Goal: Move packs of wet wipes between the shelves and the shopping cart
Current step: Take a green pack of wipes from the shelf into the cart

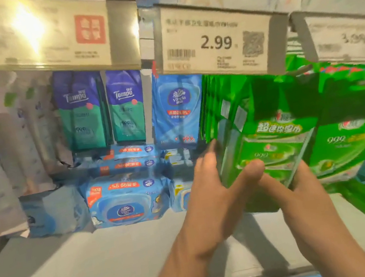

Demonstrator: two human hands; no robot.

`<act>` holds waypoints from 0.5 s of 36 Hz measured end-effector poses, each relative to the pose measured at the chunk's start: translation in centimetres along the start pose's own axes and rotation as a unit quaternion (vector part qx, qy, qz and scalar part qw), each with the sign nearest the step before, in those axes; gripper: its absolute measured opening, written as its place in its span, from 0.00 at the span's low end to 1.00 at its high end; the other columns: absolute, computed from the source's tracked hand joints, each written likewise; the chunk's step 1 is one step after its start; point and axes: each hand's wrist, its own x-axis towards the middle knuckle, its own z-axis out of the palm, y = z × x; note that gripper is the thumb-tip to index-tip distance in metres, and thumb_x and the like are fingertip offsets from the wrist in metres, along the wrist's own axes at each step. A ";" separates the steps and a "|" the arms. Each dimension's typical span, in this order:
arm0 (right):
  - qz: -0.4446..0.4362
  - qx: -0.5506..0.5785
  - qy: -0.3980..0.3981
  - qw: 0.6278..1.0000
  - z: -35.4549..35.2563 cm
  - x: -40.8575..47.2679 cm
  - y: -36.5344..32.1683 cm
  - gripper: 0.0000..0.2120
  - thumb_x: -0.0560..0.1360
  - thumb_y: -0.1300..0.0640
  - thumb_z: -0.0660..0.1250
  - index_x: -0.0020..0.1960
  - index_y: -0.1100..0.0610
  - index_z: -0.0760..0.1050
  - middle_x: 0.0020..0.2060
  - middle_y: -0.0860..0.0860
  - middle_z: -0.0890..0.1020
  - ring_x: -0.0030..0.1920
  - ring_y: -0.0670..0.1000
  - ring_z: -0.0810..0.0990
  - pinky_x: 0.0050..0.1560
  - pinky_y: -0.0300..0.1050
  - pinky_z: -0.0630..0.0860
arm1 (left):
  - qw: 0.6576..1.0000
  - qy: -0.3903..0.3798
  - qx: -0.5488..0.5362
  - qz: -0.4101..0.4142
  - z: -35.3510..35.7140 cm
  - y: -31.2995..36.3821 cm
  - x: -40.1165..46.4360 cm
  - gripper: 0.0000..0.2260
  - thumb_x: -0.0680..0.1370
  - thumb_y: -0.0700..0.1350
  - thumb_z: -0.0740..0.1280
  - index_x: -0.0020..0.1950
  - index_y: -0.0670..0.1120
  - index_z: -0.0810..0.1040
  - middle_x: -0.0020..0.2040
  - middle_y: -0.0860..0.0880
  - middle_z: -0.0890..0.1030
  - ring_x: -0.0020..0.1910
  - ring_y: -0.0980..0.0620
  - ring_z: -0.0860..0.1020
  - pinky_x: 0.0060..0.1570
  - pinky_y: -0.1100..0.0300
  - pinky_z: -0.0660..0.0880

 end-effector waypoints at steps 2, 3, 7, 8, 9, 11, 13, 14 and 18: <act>-0.003 0.019 -0.001 1.000 0.0 0.2 0.2 0.31 0.61 0.35 0.73 0.61 0.46 0.78 0.52 0.44 0.86 0.54 0.47 0.85 0.62 0.59 0.77 | 1.000 0.015 0.010 -0.004 0.5 0.1 0.2 0.46 0.65 0.75 0.64 0.80 0.59 0.63 0.72 0.60 0.70 0.72 0.67 0.67 0.73 0.58 0.67; -0.001 0.035 -0.003 0.999 -0.1 0.4 0.4 0.30 0.62 0.36 0.73 0.61 0.47 0.78 0.53 0.44 0.86 0.54 0.46 0.84 0.62 0.58 0.76 | 1.000 0.022 0.014 -0.003 0.8 0.2 0.2 0.45 0.65 0.74 0.63 0.80 0.60 0.63 0.71 0.59 0.70 0.71 0.67 0.67 0.72 0.60 0.67; 0.022 0.152 -0.008 0.988 -0.2 0.3 0.5 0.21 0.66 0.41 0.75 0.56 0.45 0.77 0.53 0.46 0.86 0.54 0.44 0.84 0.61 0.53 0.74 | 0.998 0.047 0.033 0.009 1.8 0.6 -0.1 0.43 0.66 0.73 0.59 0.79 0.58 0.63 0.73 0.55 0.66 0.75 0.65 0.59 0.74 0.63 0.60; 0.025 0.163 -0.003 0.986 -0.2 0.3 0.5 0.20 0.66 0.43 0.76 0.56 0.45 0.77 0.52 0.46 0.86 0.54 0.44 0.84 0.61 0.53 0.74 | 0.998 0.055 0.031 0.014 1.9 0.7 -0.3 0.43 0.66 0.73 0.59 0.79 0.58 0.63 0.73 0.56 0.64 0.75 0.65 0.58 0.75 0.63 0.59; 0.023 0.171 -0.001 0.985 -0.2 0.2 0.4 0.19 0.68 0.46 0.76 0.56 0.45 0.76 0.50 0.45 0.87 0.53 0.44 0.84 0.59 0.52 0.74 | 0.998 0.063 0.026 0.017 2.1 0.9 -0.5 0.43 0.66 0.73 0.60 0.79 0.58 0.62 0.72 0.58 0.63 0.75 0.66 0.57 0.74 0.64 0.59; 0.023 0.198 0.010 0.980 -0.2 0.1 0.0 0.17 0.68 0.49 0.75 0.53 0.46 0.74 0.44 0.42 0.87 0.46 0.40 0.84 0.54 0.47 0.74 | 0.996 0.080 0.021 0.021 2.2 1.4 -1.1 0.44 0.65 0.75 0.60 0.79 0.60 0.60 0.69 0.59 0.62 0.73 0.65 0.61 0.72 0.63 0.61; 0.034 0.221 0.022 0.974 -0.3 -0.1 -0.4 0.14 0.67 0.50 0.69 0.52 0.49 0.73 0.39 0.41 0.85 0.41 0.39 0.83 0.48 0.41 0.75 | 0.996 0.079 0.044 0.022 2.1 1.9 -1.6 0.47 0.65 0.77 0.60 0.80 0.57 0.59 0.69 0.55 0.66 0.73 0.58 0.63 0.74 0.52 0.63; 0.040 0.231 0.026 0.972 -0.3 -0.4 -0.6 0.13 0.68 0.51 0.68 0.53 0.50 0.73 0.37 0.41 0.85 0.39 0.39 0.83 0.44 0.38 0.77 | 0.996 0.072 0.055 0.020 2.0 2.3 -2.0 0.49 0.64 0.79 0.60 0.80 0.56 0.60 0.69 0.54 0.68 0.72 0.55 0.64 0.74 0.48 0.64; 0.028 0.234 0.066 0.970 -0.1 -2.1 -1.1 0.08 0.70 0.54 0.65 0.50 0.48 0.72 0.36 0.42 0.86 0.38 0.38 0.84 0.36 0.31 0.78 | 0.997 0.063 0.036 0.023 1.5 3.2 -3.5 0.49 0.64 0.80 0.61 0.79 0.55 0.61 0.68 0.60 0.72 0.73 0.54 0.67 0.73 0.45 0.66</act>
